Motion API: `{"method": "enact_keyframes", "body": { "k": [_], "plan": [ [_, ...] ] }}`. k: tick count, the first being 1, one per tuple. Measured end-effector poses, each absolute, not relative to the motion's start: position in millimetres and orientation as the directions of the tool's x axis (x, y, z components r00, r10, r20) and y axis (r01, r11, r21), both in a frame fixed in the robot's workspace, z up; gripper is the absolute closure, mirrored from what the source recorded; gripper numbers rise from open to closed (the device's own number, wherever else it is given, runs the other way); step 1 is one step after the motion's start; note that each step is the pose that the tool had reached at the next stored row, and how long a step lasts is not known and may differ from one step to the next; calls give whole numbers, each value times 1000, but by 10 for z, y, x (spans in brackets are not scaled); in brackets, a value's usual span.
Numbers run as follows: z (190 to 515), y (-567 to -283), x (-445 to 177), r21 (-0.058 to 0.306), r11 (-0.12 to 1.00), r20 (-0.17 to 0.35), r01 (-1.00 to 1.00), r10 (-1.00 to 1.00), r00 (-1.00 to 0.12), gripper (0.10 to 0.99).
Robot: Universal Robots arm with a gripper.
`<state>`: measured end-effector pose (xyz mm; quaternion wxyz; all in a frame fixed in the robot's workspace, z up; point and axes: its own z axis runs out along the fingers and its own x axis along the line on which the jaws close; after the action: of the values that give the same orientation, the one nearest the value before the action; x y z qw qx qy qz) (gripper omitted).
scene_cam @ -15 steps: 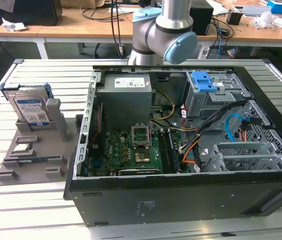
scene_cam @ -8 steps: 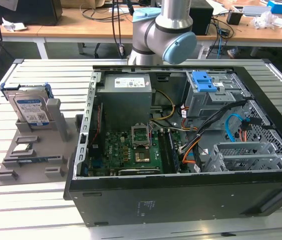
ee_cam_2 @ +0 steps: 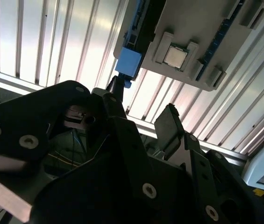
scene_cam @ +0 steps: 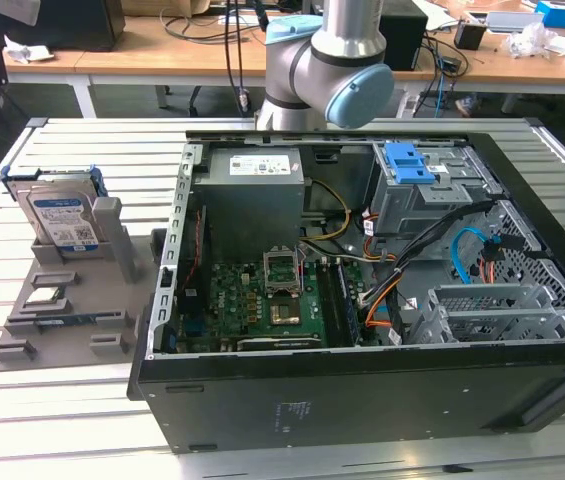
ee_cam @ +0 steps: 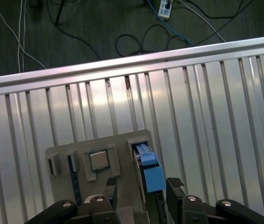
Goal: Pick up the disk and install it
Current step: 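Pick up the disk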
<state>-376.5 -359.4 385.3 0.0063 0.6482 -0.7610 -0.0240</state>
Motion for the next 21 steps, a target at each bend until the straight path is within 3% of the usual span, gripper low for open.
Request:
{"method": "enact_keyframes", "body": {
  "k": [21],
  "plan": [
    [3557,-3555,-3716,43,148,-11,-988,-989,-149,545]
  ]
}}
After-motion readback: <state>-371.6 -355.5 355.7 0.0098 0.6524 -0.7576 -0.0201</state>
